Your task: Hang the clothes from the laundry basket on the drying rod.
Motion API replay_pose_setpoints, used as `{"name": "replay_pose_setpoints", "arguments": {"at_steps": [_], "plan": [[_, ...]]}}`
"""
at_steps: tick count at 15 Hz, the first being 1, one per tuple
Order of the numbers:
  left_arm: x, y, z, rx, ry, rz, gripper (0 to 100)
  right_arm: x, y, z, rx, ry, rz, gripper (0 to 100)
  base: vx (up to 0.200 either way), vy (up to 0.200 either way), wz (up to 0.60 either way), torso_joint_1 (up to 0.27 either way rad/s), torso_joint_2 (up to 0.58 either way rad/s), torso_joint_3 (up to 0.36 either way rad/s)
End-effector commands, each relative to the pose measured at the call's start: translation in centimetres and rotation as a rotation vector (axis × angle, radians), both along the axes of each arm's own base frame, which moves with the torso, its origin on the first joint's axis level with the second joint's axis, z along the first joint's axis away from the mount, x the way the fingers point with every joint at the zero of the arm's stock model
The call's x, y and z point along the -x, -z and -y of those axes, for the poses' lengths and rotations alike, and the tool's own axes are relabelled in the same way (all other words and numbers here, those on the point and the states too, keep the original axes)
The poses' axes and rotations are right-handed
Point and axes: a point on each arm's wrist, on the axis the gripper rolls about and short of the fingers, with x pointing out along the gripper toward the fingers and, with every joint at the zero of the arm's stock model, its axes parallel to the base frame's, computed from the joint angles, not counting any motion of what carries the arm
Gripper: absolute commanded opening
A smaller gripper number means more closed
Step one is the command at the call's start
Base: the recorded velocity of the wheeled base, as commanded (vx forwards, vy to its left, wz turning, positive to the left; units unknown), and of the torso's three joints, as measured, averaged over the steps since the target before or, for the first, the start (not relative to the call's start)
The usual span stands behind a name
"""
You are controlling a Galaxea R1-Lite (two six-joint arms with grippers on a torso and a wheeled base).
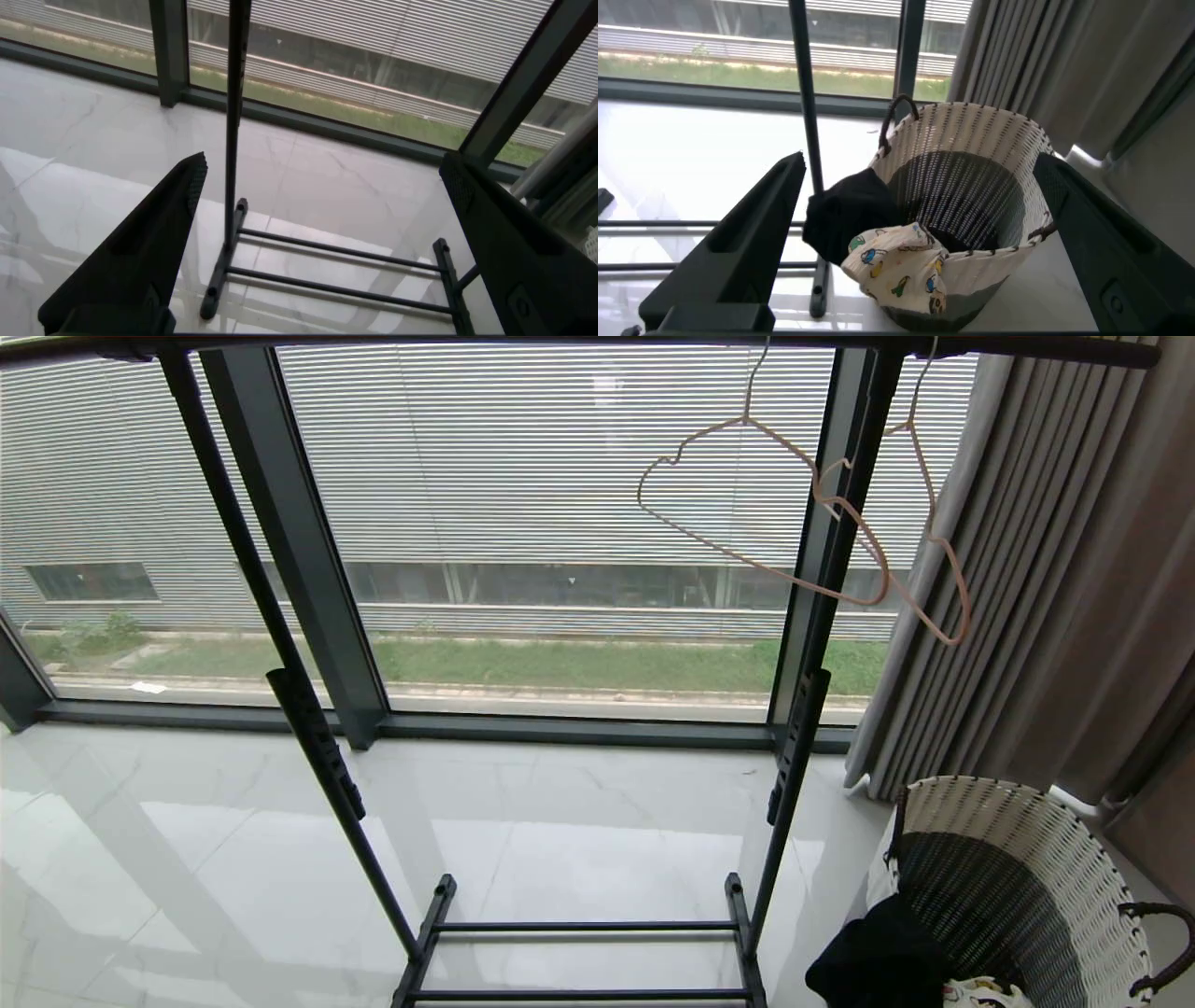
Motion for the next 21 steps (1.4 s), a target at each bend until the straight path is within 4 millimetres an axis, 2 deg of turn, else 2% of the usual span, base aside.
{"name": "replay_pose_setpoints", "arguments": {"at_steps": [1, 3, 6, 8, 9, 10, 11, 13, 15, 18, 19, 21], "plan": [[0.0, 0.0, 0.0, 0.001, -0.001, 0.001, 100, 0.0, 0.0, 0.0, 0.006, -0.001, -0.001, 100, 0.0, 0.0, 0.0, 0.0, 0.0, 0.0], [0.0, 0.0, 0.0, 0.001, -0.001, 0.001, 100, 0.0, 0.0, 0.0, 0.033, -0.001, 0.0, 100, 0.0, 0.0, 0.0, 0.0, 0.0, 0.0], [0.0, 0.0, 0.0, 0.001, 0.001, 0.001, 100, 0.0, 0.0, 0.0, -0.022, 0.0, -0.001, 100, 0.0, 0.0, 0.0, 0.0, 0.0, 0.0], [0.0, 0.0, 0.0, 0.001, -0.001, 0.001, 100, 0.0, -0.2, 0.0, 0.027, -0.008, 0.023, 100, 0.0, 0.0, 0.0, 0.0, 0.0, 0.0], [0.0, 0.0, 0.0, 0.001, -0.001, 0.001, 100, 0.3, -1.7, -0.1, 0.024, -0.042, 0.067, 100, 0.0, 0.0, 0.0, 0.0, 0.0, 0.0], [0.0, 0.0, 0.0, 0.002, -0.001, 0.001, 100, 0.5, -4.8, -0.2, 0.02, -0.148, 0.048, 100, 0.0, 0.0, 0.0, 0.0, 0.0, 0.0], [0.0, 0.0, 0.0, 0.005, -0.001, 0.001, 100, 0.2, -6.0, -0.2, 0.088, -0.163, -0.017, 100, 0.0, 0.0, 0.0, 0.0, 0.0, 0.0], [0.0, 0.0, 0.0, 0.002, -0.001, 0.001, 100, -2.1, -6.6, -0.3, 0.306, -0.212, -0.23, 100, 0.0, 0.0, 0.0, 0.0, 0.0, 0.0], [0.0, 0.0, 0.0, 0.002, -0.001, 0.001, 100, -6.5, -6.2, -0.5, 0.508, -0.32, -0.496, 100, 0.0, 0.0, 0.0, 0.0, 0.0, 0.0], [0.0, 0.0, 0.0, 0.002, -0.001, 0.001, 100, -11.9, -4.4, -0.5, 0.707, -0.353, -0.822, 100, 0.0, 0.0, 0.0, 0.0, 0.0, 0.0], [0.0, 0.0, 0.0, 0.004, -0.001, 0.001, 100, -13.2, -3.7, -0.4, 0.775, -0.356, -0.911, 100, 0.0, 0.0, 0.0, 0.0, 0.0, 0.0], [0.0, 0.0, 0.0, 0.002, -0.001, 0.001, 100, -15.2, -1.8, -0.7, 0.806, -0.426, -1.006, 100, 0.0, 0.0, 0.0, 0.0, 0.0, 0.0]]}}
